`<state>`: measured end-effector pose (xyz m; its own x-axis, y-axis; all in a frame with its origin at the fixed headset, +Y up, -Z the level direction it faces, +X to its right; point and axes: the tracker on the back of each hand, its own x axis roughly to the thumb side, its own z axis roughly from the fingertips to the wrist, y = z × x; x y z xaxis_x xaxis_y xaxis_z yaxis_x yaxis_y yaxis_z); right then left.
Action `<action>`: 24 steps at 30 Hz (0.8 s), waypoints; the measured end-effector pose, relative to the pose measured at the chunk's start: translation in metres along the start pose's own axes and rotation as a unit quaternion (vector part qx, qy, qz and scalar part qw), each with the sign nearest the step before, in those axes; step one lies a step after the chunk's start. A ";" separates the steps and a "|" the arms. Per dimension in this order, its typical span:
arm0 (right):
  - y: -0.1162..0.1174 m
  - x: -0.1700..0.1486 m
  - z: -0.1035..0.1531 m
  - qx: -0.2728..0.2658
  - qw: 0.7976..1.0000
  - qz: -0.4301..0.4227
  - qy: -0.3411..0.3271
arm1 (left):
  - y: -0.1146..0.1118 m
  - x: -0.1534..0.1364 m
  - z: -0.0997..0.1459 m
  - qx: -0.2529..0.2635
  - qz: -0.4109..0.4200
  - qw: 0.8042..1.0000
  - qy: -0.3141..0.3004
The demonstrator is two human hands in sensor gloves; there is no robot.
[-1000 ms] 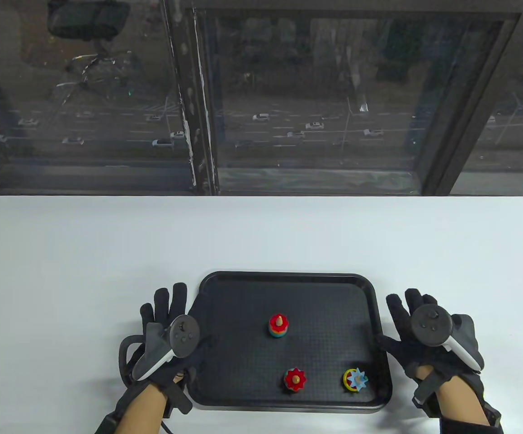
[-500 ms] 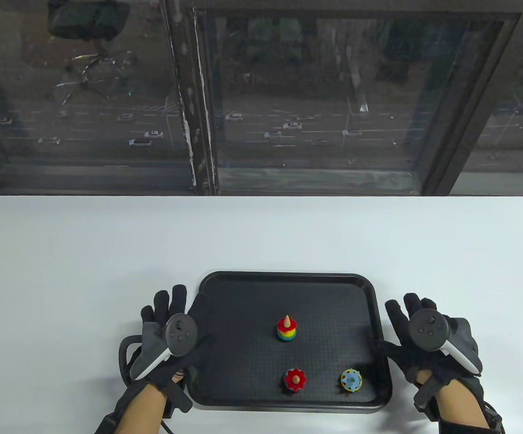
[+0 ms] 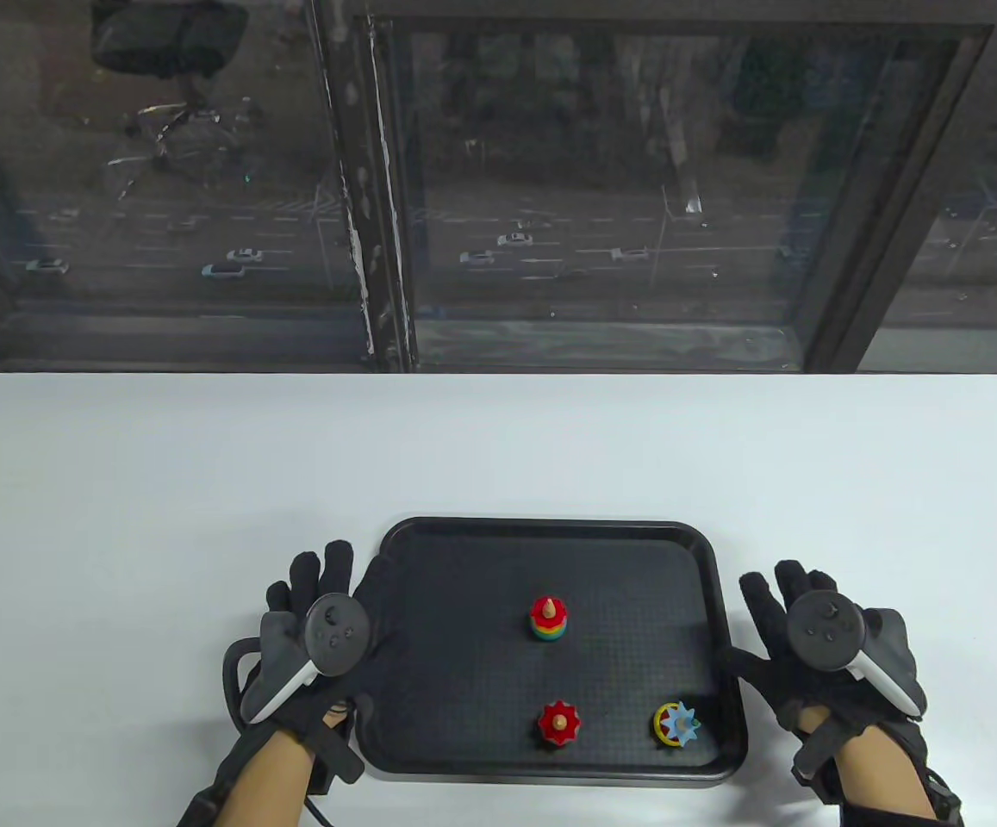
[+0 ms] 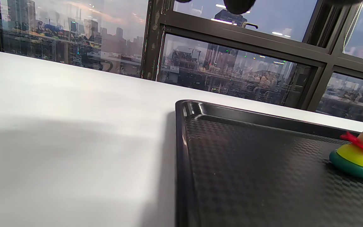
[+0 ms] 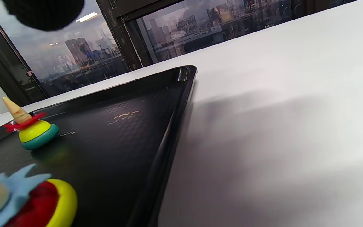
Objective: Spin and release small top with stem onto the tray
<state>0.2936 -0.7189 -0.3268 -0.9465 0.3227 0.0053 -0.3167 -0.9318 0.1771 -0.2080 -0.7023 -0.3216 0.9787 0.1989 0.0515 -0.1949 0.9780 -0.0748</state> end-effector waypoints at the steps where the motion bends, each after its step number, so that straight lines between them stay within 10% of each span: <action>1: 0.000 0.000 0.000 0.001 1.000 0.000 0.000 | 0.000 0.000 0.000 0.000 0.000 1.000 -0.001; 24: 0.006 0.007 -0.001 0.013 1.000 0.010 -0.006 | -0.003 0.007 0.001 -0.010 -0.013 1.000 -0.016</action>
<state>0.2846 -0.7223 -0.3269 -0.9515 0.3068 0.0202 -0.2966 -0.9332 0.2029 -0.2011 -0.7042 -0.3196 0.9806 0.1766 0.0849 -0.1685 0.9812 -0.0939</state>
